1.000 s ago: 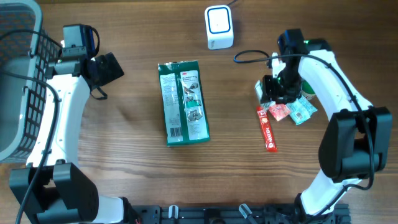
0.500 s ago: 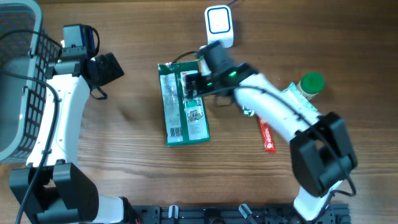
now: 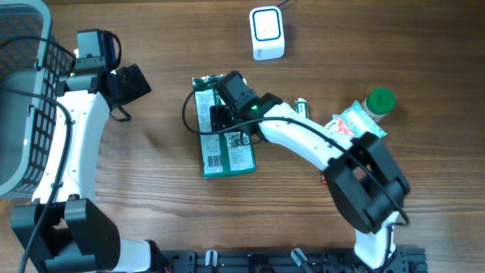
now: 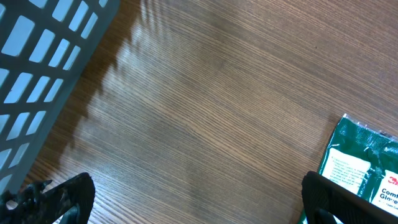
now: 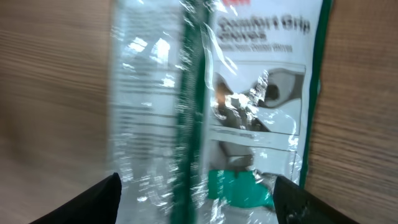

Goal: Scan the item barcode
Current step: 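Reach the right gripper to the glove package and grasp its top edge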

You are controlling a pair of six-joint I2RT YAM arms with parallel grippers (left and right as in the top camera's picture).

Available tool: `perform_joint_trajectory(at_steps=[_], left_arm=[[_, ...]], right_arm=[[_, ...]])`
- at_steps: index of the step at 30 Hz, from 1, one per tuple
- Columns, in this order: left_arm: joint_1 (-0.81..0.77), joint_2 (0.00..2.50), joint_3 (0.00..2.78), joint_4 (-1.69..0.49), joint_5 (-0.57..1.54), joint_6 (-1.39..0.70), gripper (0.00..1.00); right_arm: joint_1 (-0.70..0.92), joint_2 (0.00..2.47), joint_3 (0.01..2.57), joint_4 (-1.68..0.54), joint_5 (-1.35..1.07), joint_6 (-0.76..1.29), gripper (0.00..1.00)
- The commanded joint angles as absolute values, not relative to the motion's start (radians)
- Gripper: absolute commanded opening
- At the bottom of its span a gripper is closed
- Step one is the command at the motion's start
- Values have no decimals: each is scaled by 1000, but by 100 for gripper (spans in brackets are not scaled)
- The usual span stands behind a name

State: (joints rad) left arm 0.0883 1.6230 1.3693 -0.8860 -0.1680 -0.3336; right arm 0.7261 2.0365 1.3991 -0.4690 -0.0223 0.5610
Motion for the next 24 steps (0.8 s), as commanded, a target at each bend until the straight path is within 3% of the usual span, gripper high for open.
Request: perform_joint_trajectory(at_steps=[1, 3, 6, 8, 12, 17, 21, 24], left_arm=[[95, 1616, 1380, -884, -177, -318, 100], [95, 1616, 1380, -884, -177, -318, 100], [94, 1616, 1380, -884, -177, -318, 100], [95, 1616, 1380, -884, -177, -318, 100], [95, 1616, 1380, -884, -177, -318, 100], [95, 1616, 1380, -884, -177, -318, 100], [95, 1616, 1380, -884, -177, -318, 100], [95, 1616, 1380, -884, -177, -318, 100]], right_arm=[[729, 2106, 1398, -479, 33, 577, 79], [730, 2115, 1398, -497, 20, 577, 79], [726, 2109, 1400, -575, -20, 588, 55], [715, 2087, 1412, -636, -23, 633, 53], [708, 1999, 1448, -667, -87, 654, 60], [708, 1985, 1446, -659, 102, 655, 85], [713, 2032, 1446, -632, 109, 675, 87], [733, 2086, 1446, -628, 105, 699, 78]])
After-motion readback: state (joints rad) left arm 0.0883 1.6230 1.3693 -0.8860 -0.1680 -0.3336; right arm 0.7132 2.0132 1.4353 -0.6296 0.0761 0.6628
